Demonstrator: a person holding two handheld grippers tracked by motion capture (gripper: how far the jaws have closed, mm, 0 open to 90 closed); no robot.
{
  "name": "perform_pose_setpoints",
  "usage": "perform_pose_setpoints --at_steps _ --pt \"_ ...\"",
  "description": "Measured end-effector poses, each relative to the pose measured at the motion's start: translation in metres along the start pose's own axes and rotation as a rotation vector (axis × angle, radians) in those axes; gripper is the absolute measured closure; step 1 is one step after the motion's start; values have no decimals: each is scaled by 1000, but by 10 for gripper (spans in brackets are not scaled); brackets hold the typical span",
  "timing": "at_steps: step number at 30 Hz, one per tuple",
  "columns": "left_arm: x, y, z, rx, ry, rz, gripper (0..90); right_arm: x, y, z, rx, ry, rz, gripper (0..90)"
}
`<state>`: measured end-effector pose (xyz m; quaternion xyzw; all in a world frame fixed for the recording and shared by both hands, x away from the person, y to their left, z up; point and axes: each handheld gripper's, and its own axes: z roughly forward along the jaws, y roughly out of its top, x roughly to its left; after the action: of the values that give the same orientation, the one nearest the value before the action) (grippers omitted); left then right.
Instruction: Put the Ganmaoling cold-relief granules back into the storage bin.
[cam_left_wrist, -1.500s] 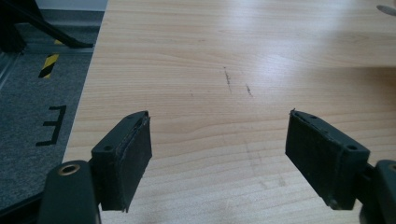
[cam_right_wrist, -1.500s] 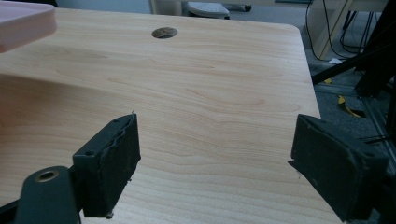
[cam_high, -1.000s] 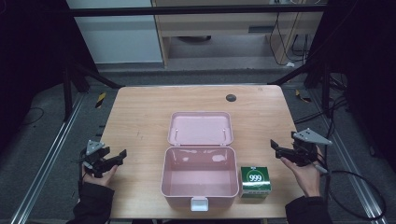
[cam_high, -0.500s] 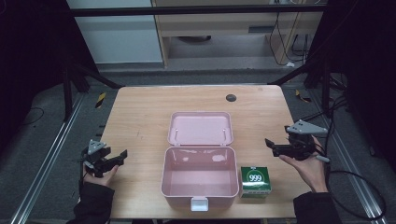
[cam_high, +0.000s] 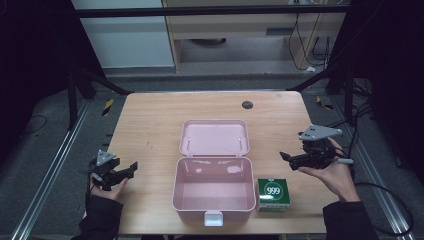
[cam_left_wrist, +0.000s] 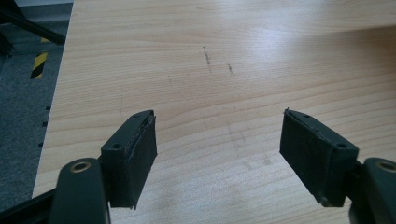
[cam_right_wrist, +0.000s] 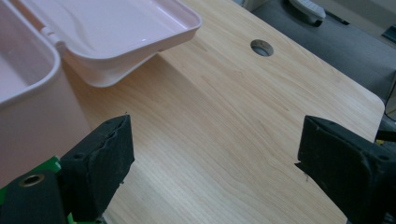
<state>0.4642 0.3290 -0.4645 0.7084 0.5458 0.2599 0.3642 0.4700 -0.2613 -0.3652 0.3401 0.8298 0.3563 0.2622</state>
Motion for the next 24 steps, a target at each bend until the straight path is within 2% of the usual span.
perform_pose_setpoints --at_steps 1,4,5,6,8,13,14,16,17,24 --pt "0 0 0 1 0 1 264 2 6 -2 20 16 -34 107" --pt "0 0 0 3 2 2 264 5 12 -5 44 39 -83 103" --pt "0 0 0 4 0 2 264 5 12 -5 44 39 -83 103" --pt "0 0 0 5 1 3 264 7 15 -7 62 55 -113 93" --pt "0 0 0 5 1 4 264 10 18 -7 77 68 -141 92" --pt "0 0 0 6 0 6 265 14 22 -8 104 89 -174 92" --pt "0 0 0 6 -1 6 266 16 23 -8 112 99 -194 92" --pt "0 0 0 6 -1 6 266 17 24 -8 119 106 -196 92" --pt "-1 0 0 7 -1 10 267 19 24 -8 132 121 -220 92" --pt "-1 0 1 9 -3 11 267 25 25 -8 170 164 -273 92"
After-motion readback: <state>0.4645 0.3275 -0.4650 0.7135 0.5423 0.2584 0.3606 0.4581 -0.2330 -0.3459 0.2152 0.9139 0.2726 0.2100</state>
